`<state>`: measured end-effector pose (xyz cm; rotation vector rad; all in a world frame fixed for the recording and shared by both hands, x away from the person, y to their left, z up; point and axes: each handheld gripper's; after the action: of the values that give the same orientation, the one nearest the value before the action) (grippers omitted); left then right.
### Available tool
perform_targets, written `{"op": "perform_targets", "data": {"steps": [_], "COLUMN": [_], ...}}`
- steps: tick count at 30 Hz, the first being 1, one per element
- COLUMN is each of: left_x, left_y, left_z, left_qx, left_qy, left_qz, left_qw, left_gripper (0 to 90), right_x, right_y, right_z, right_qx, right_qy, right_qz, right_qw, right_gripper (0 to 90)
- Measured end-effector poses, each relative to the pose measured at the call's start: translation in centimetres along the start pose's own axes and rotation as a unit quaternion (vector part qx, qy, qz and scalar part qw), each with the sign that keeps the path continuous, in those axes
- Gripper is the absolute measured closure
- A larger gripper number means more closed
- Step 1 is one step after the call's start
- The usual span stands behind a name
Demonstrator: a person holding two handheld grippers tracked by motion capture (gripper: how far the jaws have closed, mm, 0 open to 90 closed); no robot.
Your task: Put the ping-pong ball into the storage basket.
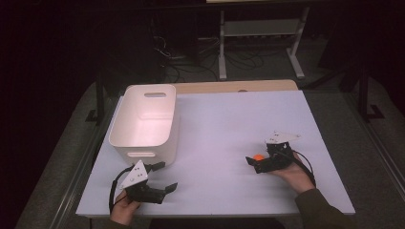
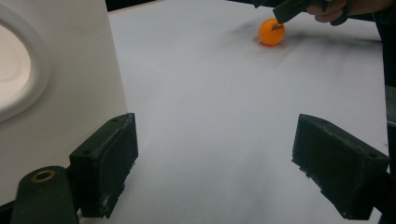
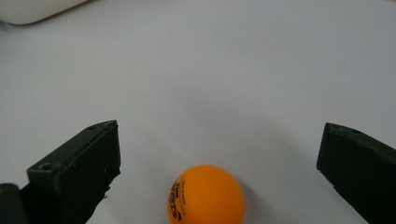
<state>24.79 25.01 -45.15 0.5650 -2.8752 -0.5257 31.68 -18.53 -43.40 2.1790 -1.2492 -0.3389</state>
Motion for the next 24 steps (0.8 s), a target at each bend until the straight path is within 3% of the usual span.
{"op": "perform_targets", "data": {"steps": [24], "left_x": [0.0], "left_y": [0.0], "left_z": [0.0], "left_qx": [0.002], "left_qy": [-0.002], "left_qz": [-0.001], "left_qw": [1.0], "left_gripper": [14.1], "right_x": [0.1], "right_y": [-0.9], "right_z": [1.0], "right_qx": [-0.029], "right_qy": [0.005], "right_qz": [-0.006], "right_qw": [0.9996], "right_gripper": [0.0]}}
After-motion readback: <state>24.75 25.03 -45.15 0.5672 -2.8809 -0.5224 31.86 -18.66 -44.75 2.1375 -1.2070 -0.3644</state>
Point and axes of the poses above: each handheld gripper's, and its own axes: y roughly backward along the jaws, z roughly out of its underside, x roughly to its right, and after that the axes turned 11 degrees about z, right-handed
